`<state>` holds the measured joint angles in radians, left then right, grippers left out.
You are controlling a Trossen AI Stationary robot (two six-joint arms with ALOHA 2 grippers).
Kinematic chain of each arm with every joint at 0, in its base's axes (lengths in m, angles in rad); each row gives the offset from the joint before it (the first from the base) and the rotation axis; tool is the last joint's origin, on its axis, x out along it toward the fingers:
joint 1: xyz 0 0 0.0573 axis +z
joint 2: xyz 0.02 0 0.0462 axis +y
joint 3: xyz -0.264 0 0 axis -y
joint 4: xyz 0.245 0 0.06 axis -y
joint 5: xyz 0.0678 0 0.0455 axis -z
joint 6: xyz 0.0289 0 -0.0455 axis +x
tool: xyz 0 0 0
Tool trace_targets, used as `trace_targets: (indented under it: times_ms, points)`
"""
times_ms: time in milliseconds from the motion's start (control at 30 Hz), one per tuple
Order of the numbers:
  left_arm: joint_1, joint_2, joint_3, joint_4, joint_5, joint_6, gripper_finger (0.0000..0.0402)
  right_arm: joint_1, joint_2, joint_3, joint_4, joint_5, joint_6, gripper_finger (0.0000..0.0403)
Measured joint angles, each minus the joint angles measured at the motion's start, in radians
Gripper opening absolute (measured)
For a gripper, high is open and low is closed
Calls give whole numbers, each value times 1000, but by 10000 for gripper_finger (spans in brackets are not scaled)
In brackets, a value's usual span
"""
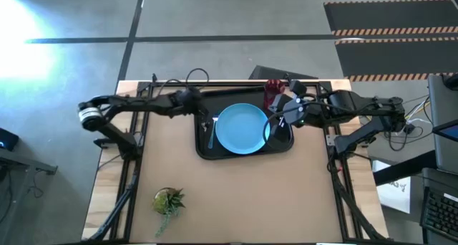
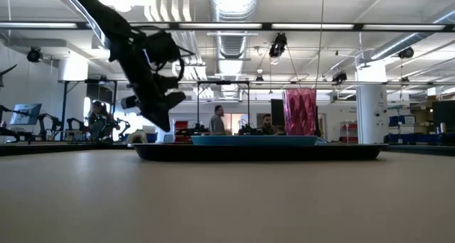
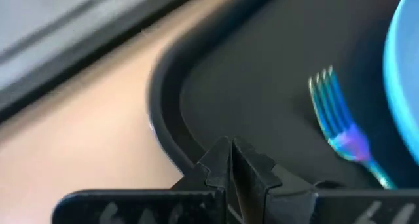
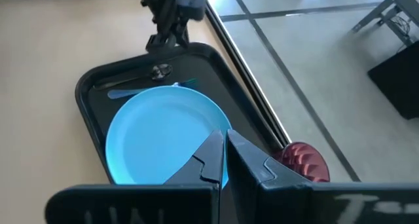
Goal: Pick and place plate/cup/fork/spoon on tray
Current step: Adjust the black tray
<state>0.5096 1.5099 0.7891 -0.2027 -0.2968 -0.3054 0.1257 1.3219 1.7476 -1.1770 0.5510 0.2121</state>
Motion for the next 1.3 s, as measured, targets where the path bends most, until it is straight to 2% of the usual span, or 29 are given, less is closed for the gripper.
trace_targets:
  times_ms: [300,567,767,900,1000,1133,1300]
  points:
    - [0,106,-2,3,22,-27,0,-1,-3,0,-1,1,-14,8]
    - [7,111,-5,-23,-33,3,0,-1,4,-1,-2,-6,-3,8]
    - [26,110,-5,-52,-45,8,0,-1,35,-29,-86,-80,75,8]
    - [26,98,-5,-52,-45,22,0,-2,53,-153,-240,-87,254,8]
    - [26,61,-5,-50,-44,23,0,-2,47,-296,-237,-157,351,8]
    - [26,-15,-5,-49,-44,24,0,-1,21,-484,-63,-282,372,8]
    - [26,-122,-5,-68,-43,25,0,-23,-31,-699,243,-378,377,8]
